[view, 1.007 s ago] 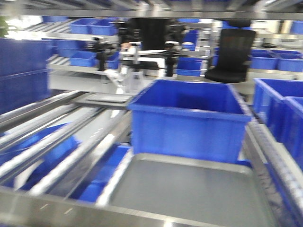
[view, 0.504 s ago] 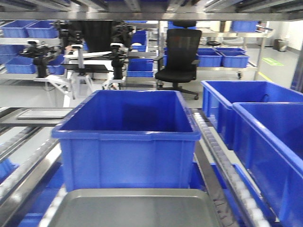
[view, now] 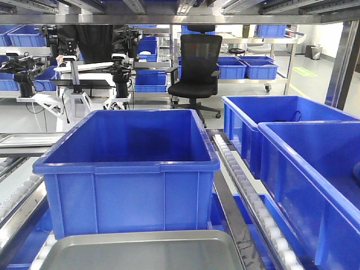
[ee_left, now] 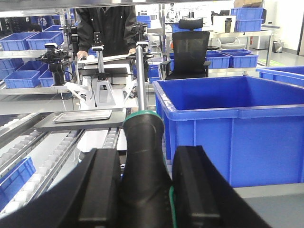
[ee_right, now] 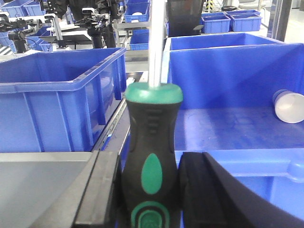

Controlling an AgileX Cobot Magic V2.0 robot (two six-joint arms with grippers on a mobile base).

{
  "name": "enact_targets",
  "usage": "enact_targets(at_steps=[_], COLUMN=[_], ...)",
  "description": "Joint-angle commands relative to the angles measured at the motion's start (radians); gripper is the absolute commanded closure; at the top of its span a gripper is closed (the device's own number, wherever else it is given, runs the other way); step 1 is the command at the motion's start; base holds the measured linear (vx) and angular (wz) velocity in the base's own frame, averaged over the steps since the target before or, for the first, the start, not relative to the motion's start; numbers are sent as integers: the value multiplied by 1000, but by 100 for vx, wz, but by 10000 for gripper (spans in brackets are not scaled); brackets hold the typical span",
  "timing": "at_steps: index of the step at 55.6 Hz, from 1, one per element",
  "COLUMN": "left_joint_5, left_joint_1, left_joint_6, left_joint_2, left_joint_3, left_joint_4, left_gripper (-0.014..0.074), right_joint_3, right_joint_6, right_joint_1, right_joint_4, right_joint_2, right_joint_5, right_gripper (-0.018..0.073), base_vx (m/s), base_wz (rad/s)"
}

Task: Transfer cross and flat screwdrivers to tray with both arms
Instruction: 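Approach the grey metal tray beside the blue bin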

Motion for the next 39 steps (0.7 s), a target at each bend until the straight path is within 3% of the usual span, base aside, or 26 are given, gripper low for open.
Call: enact_targets(at_steps=[1,39], left_joint_5=[-103,-107], left_joint_1=[-5,-5], left_joint_6=[0,0], left_joint_2=[9,9], left_joint_3=[-29,-29], left_joint_4=[-5,-5], left_gripper=[594,594], right_joint_3=[-29,-29], right_joint_6=[-3,-3], right_joint_1=[-5,0], right_joint_4=[-11,-14], right_joint_2=[19,20], right_joint_5=[-96,-166], right_gripper=[567,567], base_vx=[0,0], base_wz=[0,0])
